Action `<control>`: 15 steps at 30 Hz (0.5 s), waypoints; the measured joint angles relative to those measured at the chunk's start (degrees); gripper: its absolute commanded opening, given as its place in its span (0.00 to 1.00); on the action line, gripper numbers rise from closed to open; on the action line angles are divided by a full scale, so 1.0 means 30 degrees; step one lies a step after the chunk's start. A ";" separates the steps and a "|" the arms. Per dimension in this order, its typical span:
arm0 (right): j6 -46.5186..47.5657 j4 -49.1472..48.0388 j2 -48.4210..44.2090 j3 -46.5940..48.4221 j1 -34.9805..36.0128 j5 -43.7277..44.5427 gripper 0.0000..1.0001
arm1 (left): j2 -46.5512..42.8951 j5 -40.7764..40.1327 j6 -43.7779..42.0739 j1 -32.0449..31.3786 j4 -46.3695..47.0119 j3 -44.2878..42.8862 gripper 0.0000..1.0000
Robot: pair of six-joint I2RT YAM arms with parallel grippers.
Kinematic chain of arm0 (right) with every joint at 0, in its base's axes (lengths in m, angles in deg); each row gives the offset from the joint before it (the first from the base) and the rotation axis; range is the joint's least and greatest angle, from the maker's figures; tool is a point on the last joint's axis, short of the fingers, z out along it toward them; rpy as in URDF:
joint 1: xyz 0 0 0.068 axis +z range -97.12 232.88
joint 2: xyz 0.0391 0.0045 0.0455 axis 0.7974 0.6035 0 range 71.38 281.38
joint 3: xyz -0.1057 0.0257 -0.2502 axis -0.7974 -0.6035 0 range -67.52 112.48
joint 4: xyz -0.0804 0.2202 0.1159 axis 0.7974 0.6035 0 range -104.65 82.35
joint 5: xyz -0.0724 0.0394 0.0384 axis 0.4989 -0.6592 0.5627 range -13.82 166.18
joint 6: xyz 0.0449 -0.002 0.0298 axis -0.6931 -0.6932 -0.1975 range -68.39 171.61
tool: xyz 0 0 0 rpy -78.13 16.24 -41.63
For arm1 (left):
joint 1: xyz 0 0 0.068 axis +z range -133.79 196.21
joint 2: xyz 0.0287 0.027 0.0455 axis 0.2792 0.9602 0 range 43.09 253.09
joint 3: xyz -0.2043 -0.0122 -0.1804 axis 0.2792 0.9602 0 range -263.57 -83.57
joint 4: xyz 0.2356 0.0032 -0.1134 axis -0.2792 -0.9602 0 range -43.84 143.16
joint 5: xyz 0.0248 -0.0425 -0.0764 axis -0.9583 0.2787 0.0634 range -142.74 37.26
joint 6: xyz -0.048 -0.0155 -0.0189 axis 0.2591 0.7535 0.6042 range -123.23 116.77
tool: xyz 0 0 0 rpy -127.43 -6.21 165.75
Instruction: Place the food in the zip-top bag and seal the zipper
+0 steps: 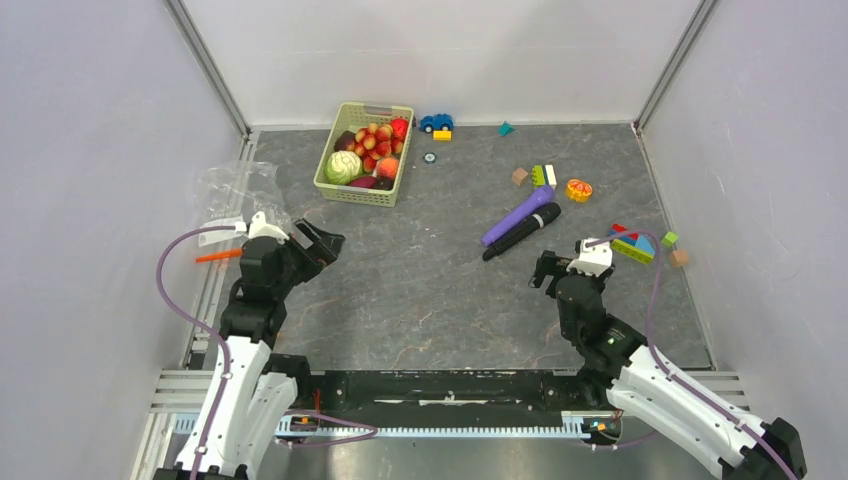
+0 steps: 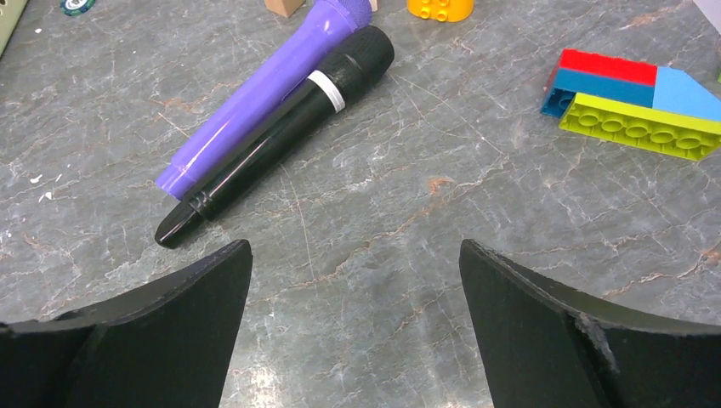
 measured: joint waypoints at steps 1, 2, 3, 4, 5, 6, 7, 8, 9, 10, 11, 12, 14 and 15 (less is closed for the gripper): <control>0.0124 -0.0044 -0.0058 0.0015 0.0000 0.0036 0.98 | -0.0058 -0.0124 0.0000 0.0000 0.0000 -0.0007 1.00; 0.0284 -0.0146 -0.0138 0.0015 0.0000 0.0051 0.98 | -0.0087 -0.0248 0.0000 0.0000 0.0000 -0.0022 1.00; 0.0379 -0.0226 -0.0226 0.0015 0.0000 0.0044 0.98 | -0.0102 -0.0350 0.0000 0.0000 0.0007 -0.0051 1.00; 0.0481 -0.0342 -0.0350 0.0015 0.0000 0.0044 0.98 | -0.0095 -0.0459 0.0000 0.0000 0.0036 -0.0058 1.00; 0.0619 -0.0554 -0.0576 0.0015 0.0000 0.0036 0.98 | -0.0073 -0.0539 0.0000 0.0000 0.0029 -0.0058 1.00; 0.0699 -0.0721 -0.0736 0.0007 0.0000 0.0036 0.98 | -0.0051 -0.0583 0.0007 0.0000 0.0036 -0.0058 1.00; 0.0823 -0.1056 -0.0998 -0.0029 0.0000 0.0022 0.98 | 0.0036 -0.0619 0.0000 0.0000 0.0036 -0.0058 1.00; 0.0954 -0.1457 -0.1260 -0.0124 0.0000 -0.0036 0.98 | 0.0131 -0.0648 0.0000 0.0000 0.0058 -0.0058 1.00; 0.1078 -0.1763 -0.1472 -0.0219 0.0000 -0.0066 0.98 | 0.0226 -0.0670 0.0007 0.0000 0.0080 -0.0058 1.00; 0.1239 -0.2244 -0.1851 -0.0430 0.0000 -0.0117 0.98 | 0.0415 -0.0750 0.0007 0.0000 0.0117 -0.0058 1.00; 0.1355 -0.2652 -0.2200 -0.0670 0.0000 -0.0146 0.98 | 0.0546 -0.0794 0.0007 0.0000 0.0146 -0.0058 1.00; 0.1443 -0.3016 -0.2506 -0.0903 0.0000 -0.0168 0.98 | 0.0743 -0.0845 0.0007 0.0000 0.0182 -0.0058 1.00; 0.1763 -0.3847 -0.3075 -0.1515 0.0000 -0.0350 0.98 | 0.1107 -0.1071 0.0007 0.0000 0.0226 -0.0058 1.00; 0.1880 -0.4116 -0.3286 -0.1749 0.0000 -0.0474 0.98 | 0.1224 -0.1202 0.0015 0.0000 0.0233 -0.0058 1.00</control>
